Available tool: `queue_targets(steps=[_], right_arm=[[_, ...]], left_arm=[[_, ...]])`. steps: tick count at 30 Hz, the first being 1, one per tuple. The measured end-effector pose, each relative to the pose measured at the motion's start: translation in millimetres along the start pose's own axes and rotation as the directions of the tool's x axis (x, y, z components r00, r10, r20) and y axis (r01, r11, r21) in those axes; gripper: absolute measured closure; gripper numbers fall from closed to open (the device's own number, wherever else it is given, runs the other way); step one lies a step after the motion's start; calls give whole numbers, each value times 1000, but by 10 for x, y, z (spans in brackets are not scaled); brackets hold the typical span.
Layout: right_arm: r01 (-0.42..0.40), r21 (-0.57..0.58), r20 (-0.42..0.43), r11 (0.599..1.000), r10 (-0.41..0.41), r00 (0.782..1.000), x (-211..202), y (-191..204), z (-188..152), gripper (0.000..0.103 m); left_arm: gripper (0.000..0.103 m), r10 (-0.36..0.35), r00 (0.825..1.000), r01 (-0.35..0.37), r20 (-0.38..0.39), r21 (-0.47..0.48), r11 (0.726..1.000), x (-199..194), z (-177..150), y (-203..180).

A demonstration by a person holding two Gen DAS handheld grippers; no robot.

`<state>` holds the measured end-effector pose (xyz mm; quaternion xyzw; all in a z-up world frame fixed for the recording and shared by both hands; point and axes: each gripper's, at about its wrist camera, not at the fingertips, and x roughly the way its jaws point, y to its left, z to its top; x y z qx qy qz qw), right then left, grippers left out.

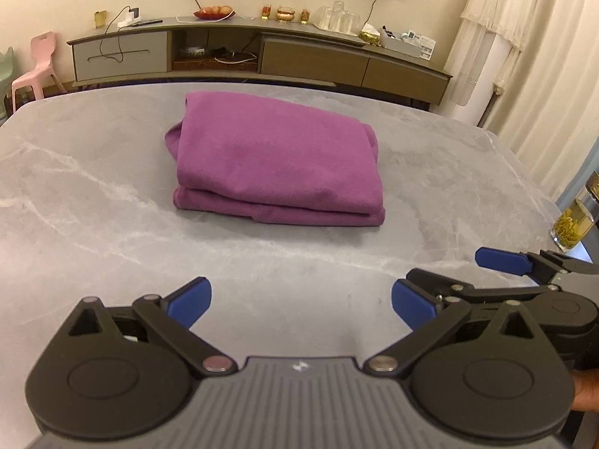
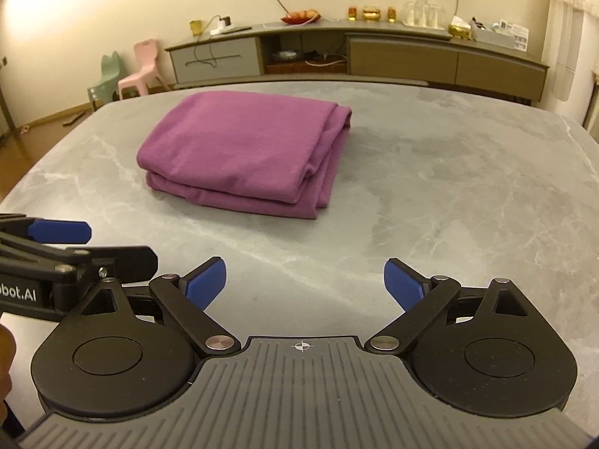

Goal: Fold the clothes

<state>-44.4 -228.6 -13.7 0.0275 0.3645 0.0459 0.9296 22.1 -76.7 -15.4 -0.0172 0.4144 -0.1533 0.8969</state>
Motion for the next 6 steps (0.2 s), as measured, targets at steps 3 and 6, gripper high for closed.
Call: queue_targets(steps=[3,6], right_arm=[[-2,4,1,1000,2,1000,-2,-9,4,14],[0,3,1,1000,0,1000,-4,0,-2,14]], left_arm=[[0,6,1000,-6,-4,2,1000,-4,1,-6],[0,18,1000,-17,-7,18,1000,-10,-4,-25]])
